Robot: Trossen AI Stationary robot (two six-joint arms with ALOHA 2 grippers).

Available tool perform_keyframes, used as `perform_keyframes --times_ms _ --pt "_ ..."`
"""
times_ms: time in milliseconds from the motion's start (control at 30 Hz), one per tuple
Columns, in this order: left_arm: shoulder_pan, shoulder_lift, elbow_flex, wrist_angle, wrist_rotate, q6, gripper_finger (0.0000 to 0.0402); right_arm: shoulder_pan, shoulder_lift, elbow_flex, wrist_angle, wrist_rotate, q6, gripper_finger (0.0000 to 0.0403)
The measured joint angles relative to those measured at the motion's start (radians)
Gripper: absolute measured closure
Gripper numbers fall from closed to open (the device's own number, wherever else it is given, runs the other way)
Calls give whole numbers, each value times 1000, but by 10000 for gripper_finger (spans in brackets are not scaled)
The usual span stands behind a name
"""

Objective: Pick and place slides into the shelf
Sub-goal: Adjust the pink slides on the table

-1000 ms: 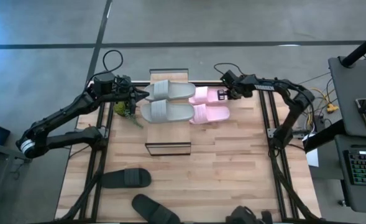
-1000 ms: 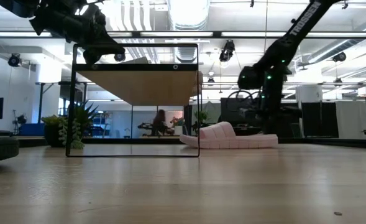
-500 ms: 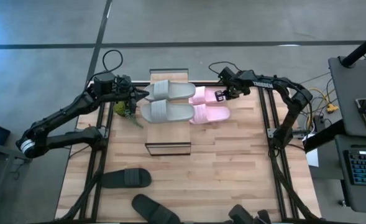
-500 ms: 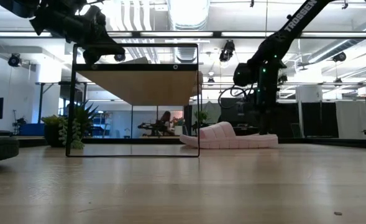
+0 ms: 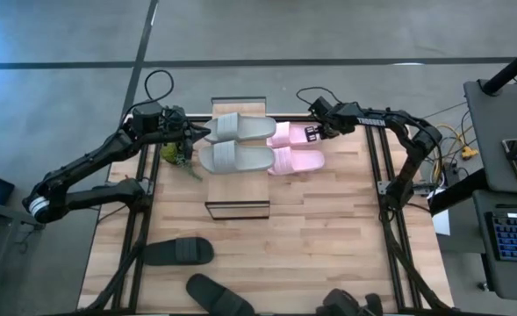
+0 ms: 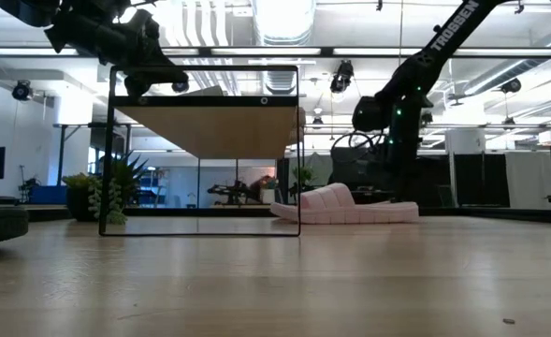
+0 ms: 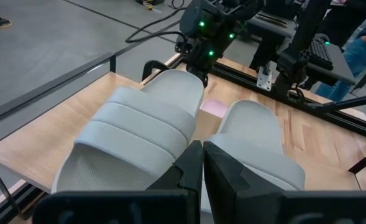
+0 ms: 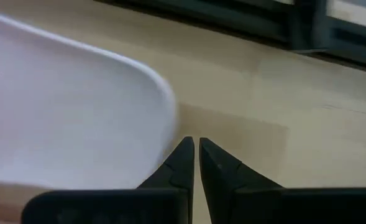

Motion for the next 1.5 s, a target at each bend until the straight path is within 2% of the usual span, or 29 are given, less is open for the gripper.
perform_keyframes --times_ms 167,467,600,733,1200,1500 --pt "0 0 0 0 0 0 402 1 0 0 8 -70 -23 385" --pt "0 -1 0 -1 0 0 402 13 -31 0 -203 -65 -47 385" --pt "0 -1 0 -1 0 0 402 19 -64 0 -270 -131 -52 385" --pt "0 -2 0 -1 0 0 402 48 -83 -6 -278 -166 -43 385" --pt "0 -2 0 -1 0 0 402 136 -84 -73 -270 -185 9 385" --pt "0 -2 0 0 0 0 402 179 -84 -77 -180 -251 26 385"
